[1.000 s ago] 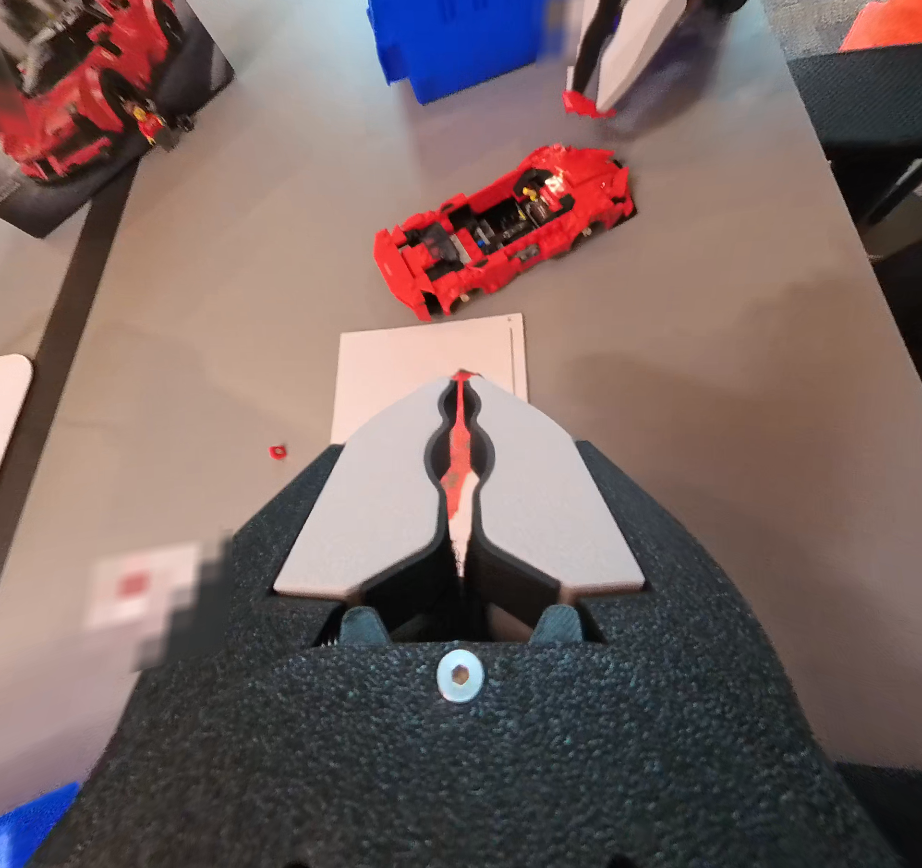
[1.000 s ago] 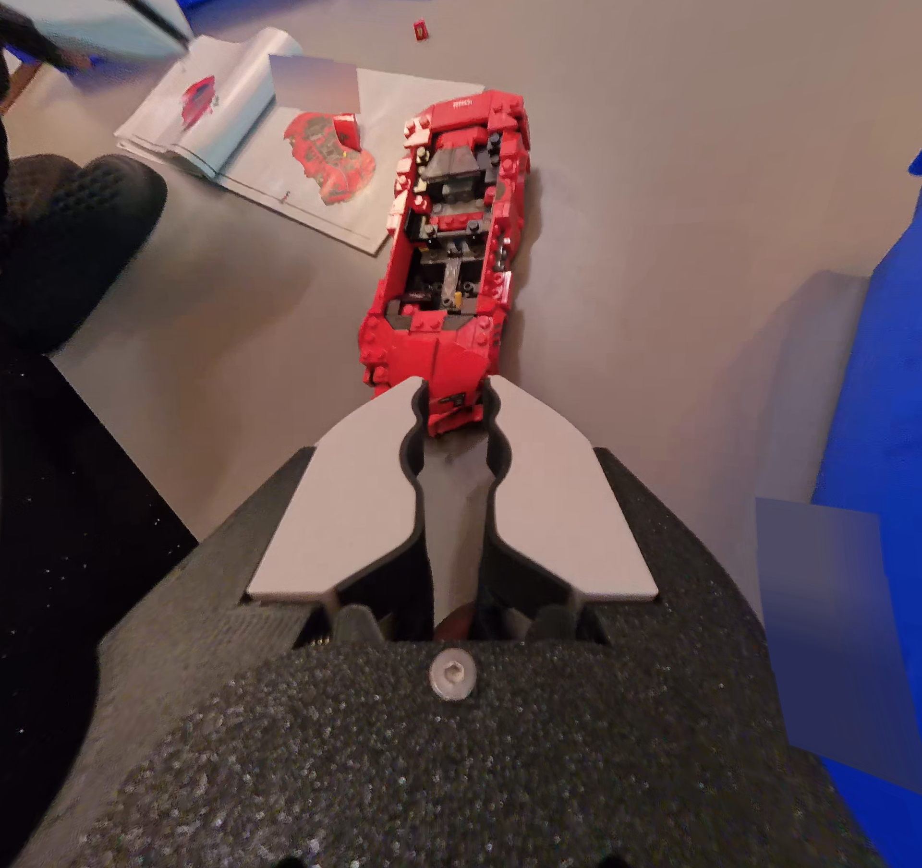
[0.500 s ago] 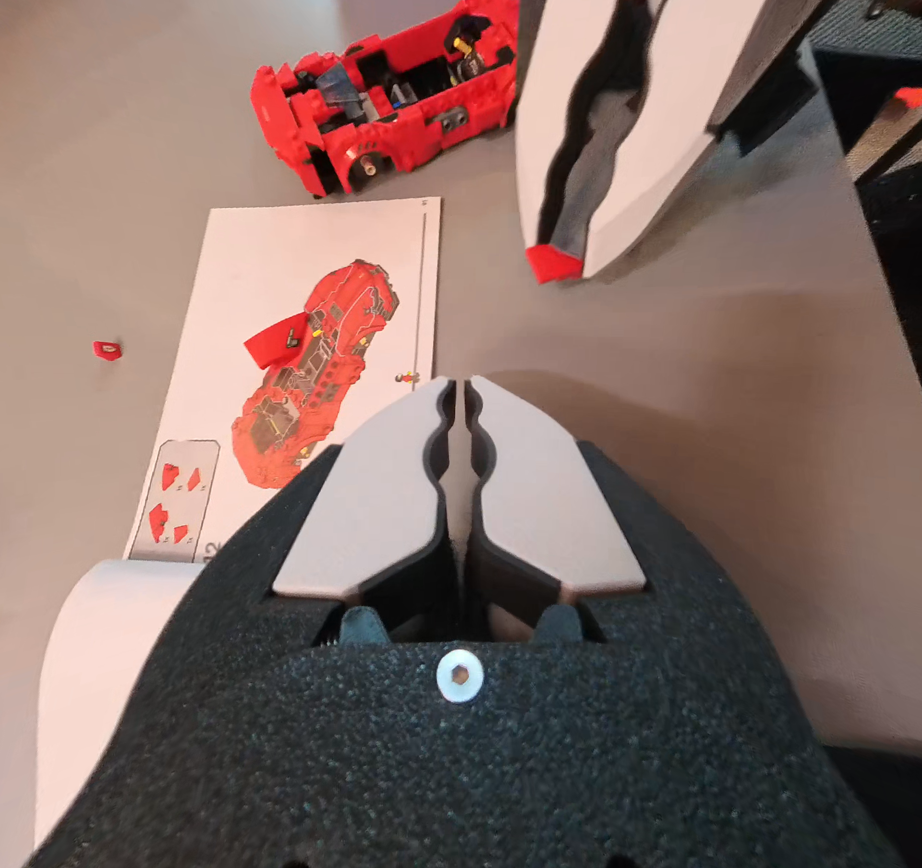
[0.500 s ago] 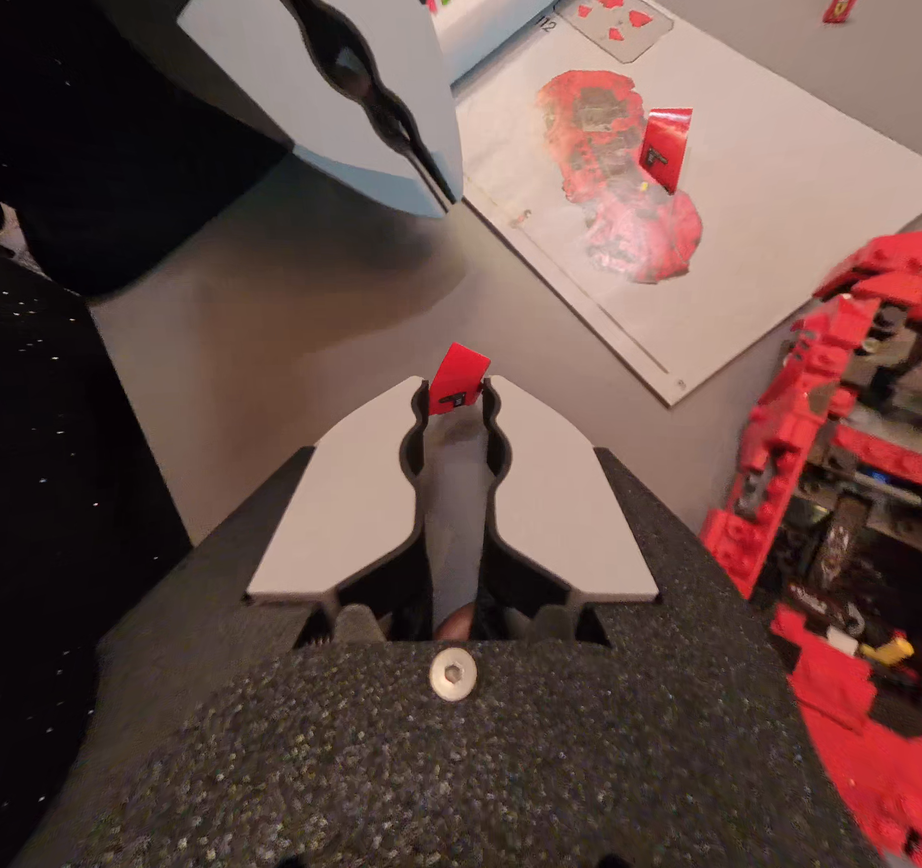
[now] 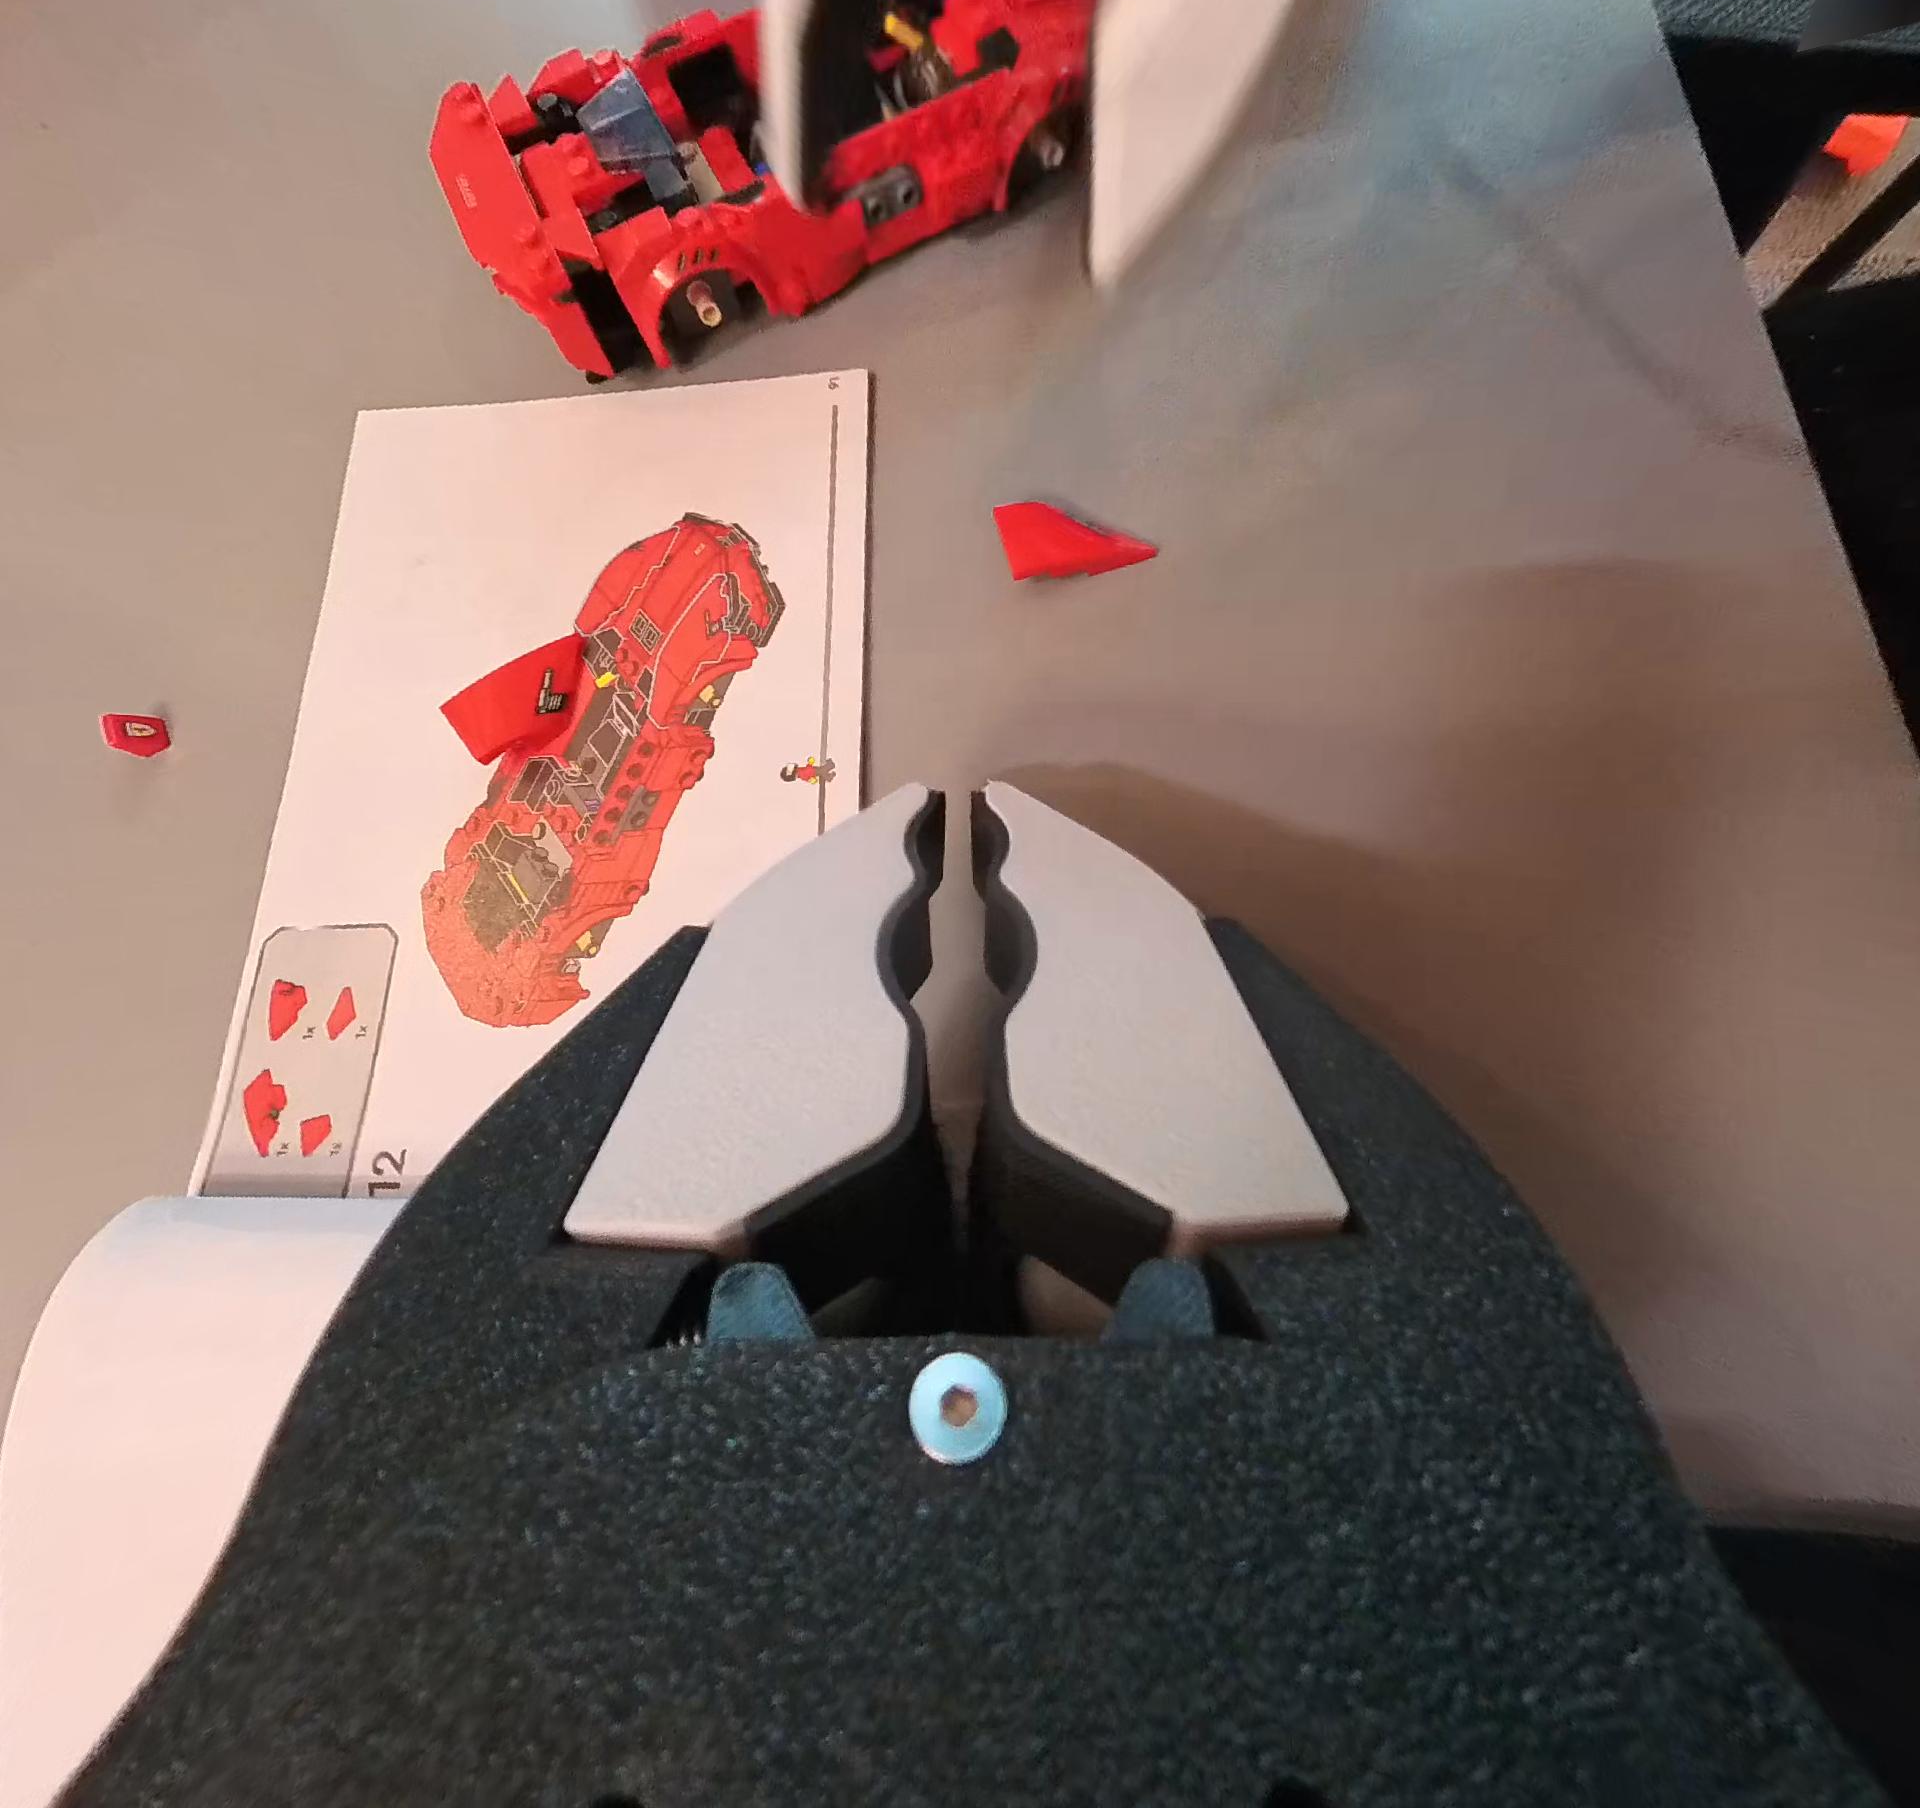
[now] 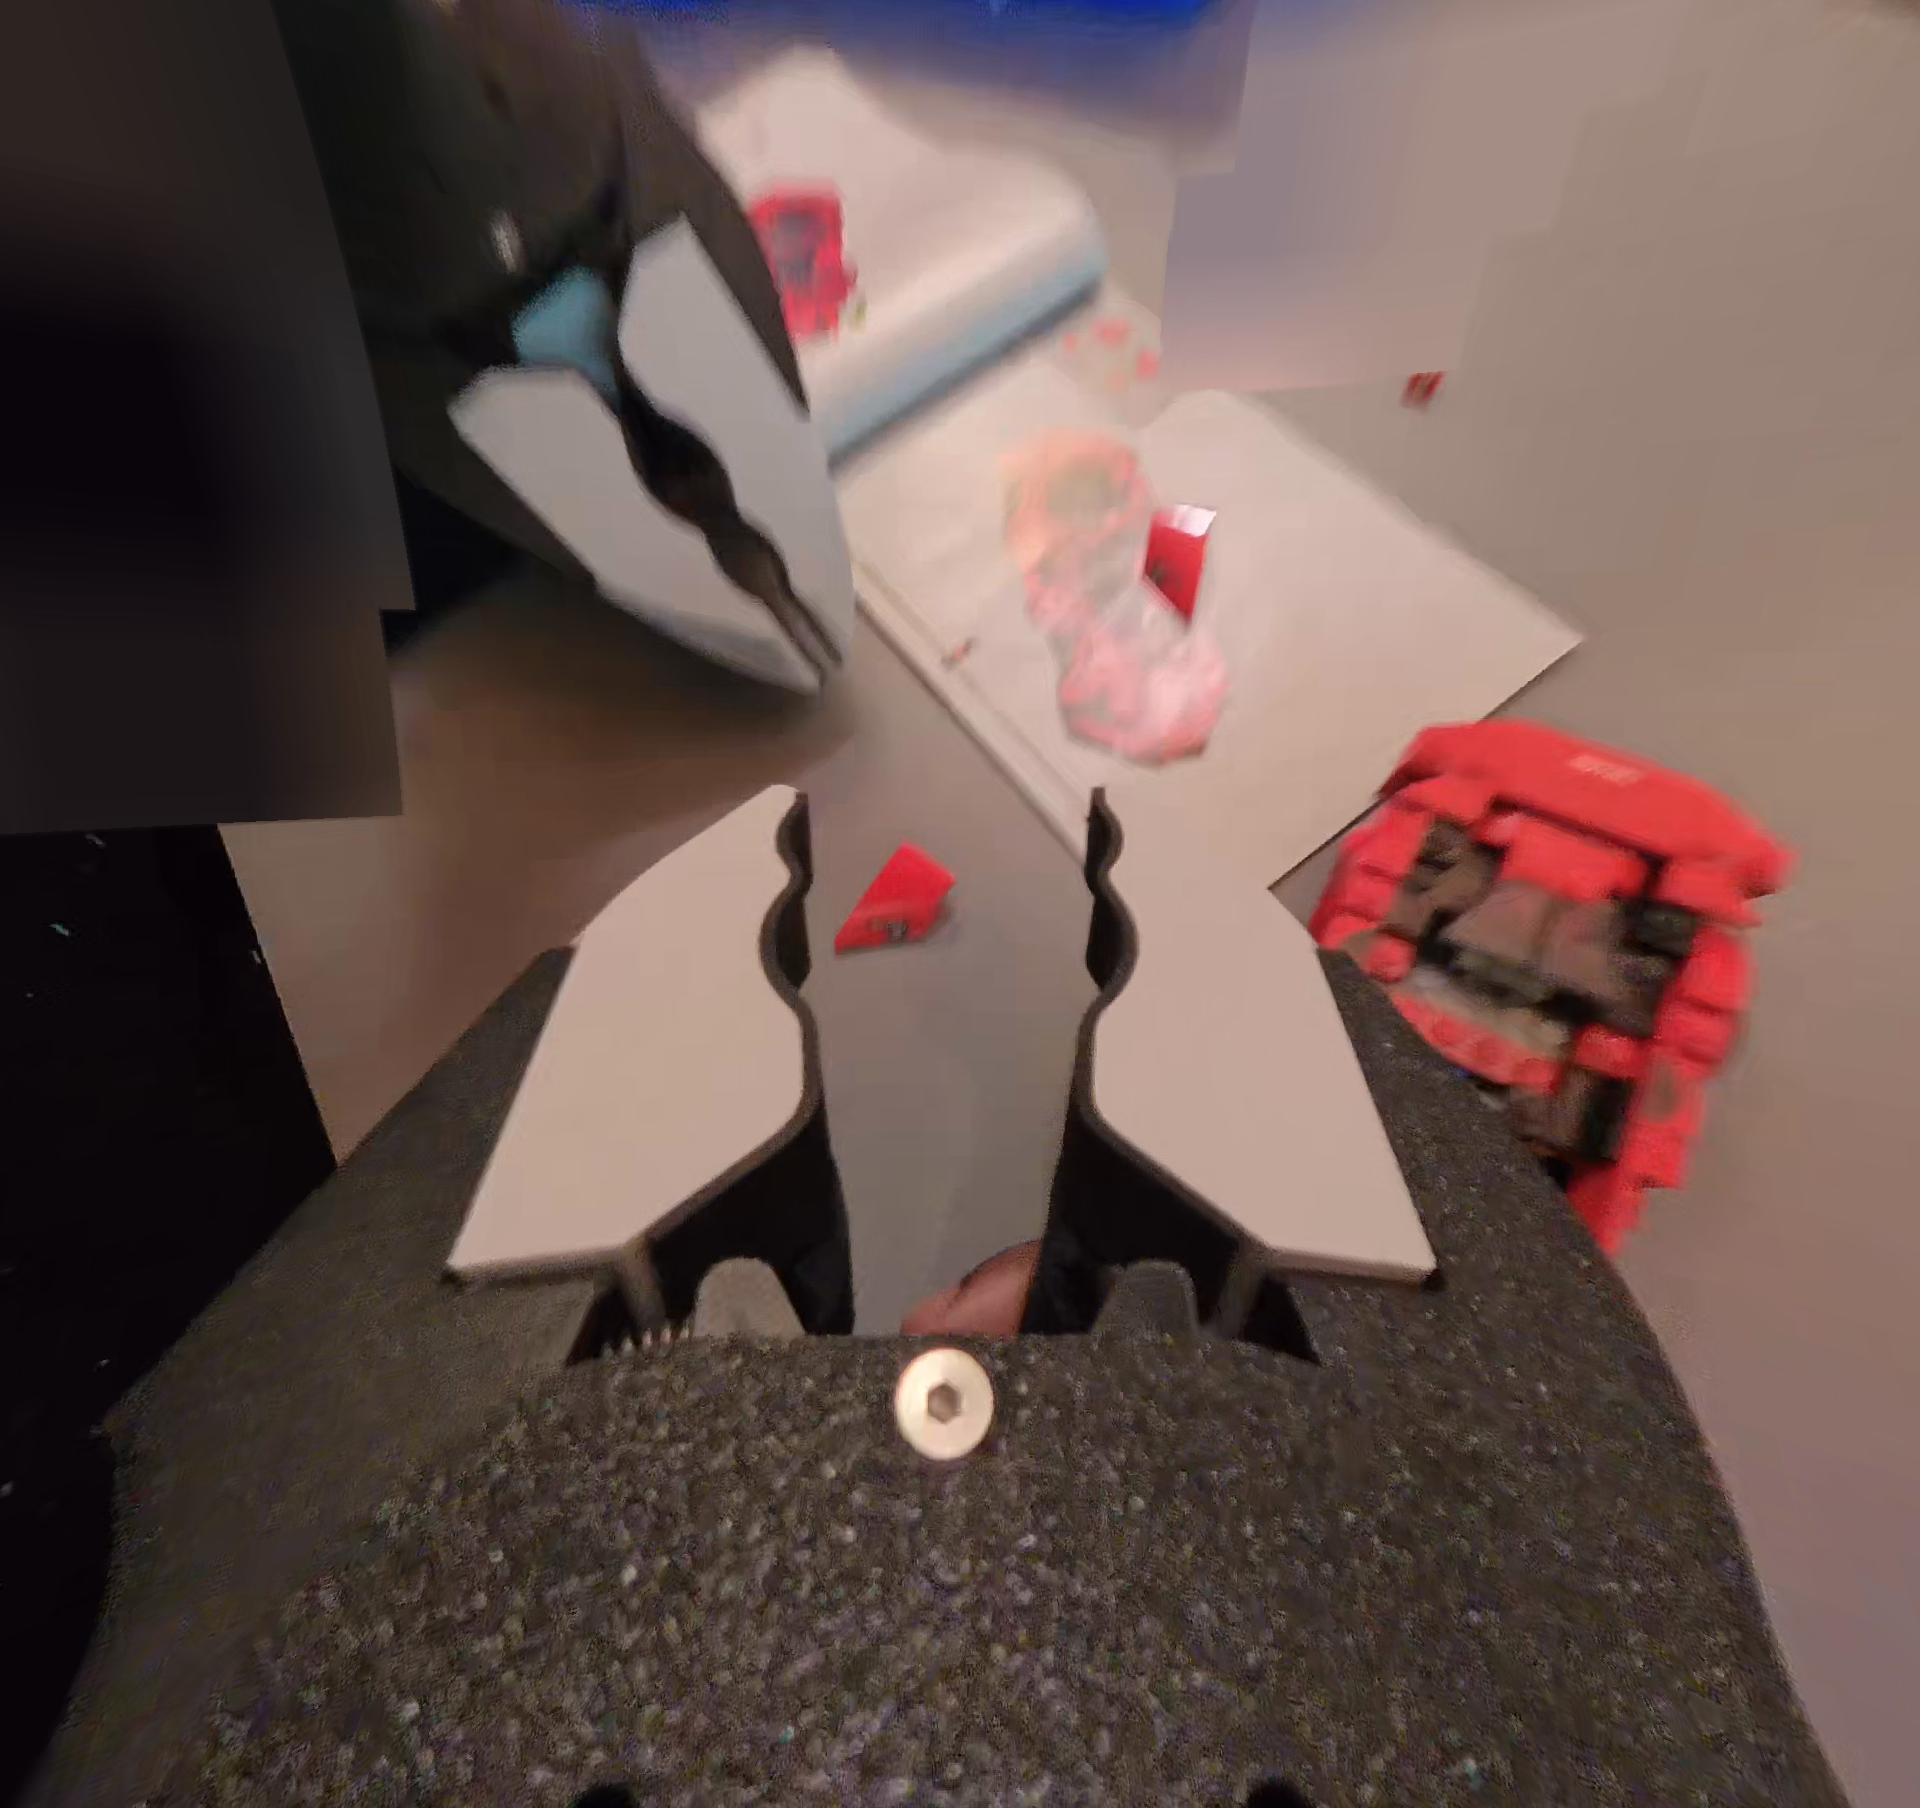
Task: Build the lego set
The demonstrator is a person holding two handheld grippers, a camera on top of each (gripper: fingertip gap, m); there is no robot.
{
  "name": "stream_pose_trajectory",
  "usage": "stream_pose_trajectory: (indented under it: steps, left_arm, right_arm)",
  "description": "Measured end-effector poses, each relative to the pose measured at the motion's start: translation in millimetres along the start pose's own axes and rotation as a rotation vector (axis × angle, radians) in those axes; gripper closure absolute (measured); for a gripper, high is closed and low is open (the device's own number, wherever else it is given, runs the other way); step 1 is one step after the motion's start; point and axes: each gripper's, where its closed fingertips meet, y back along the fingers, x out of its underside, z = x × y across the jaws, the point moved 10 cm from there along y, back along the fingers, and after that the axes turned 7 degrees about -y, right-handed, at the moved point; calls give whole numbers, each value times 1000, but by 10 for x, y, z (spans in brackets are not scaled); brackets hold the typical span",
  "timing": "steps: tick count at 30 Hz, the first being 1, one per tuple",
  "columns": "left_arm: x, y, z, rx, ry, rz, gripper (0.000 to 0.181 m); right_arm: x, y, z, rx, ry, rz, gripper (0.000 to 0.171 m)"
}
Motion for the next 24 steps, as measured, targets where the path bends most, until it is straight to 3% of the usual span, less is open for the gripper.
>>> stream_pose_trajectory:
  steps: [6, 9, 10, 12, 14, 15, 20, 24]
  left_arm:
    - [8, -3, -36, 41, -86, -35, 179]
    - [4, 22, -44, 59, -109, -91, 177]
    - [2, 32, -40, 59, -106, -101, 175]
    - [-9, 60, -28, 53, -94, -117, 167]
    - [-22, 90, -6, 36, -75, -116, 163]
    - [-25, 99, 14, 8, -68, -107, 163]
    - [-11, 143, 122, -196, -35, -69, 166]
    - [60, 128, 162, -252, 40, -50, 175]
  right_arm:
    - [-216, 944, -150, -6, -8, -826, 75]
    - [-157, 1331, -241, 156, 10, -1007, 50]
    - [-132, 1424, -272, 236, 21, -1002, 42]
    - [-91, 1552, -326, 371, 40, -943, 54]
    - [-81, 1566, -347, 396, 34, -843, 103]
    - [-105, 1498, -345, 353, 9, -777, 115]
    - [-292, 667, -360, 63, -97, -231, 112]
    - [-439, 364, -351, 7, -10, -238, 121]
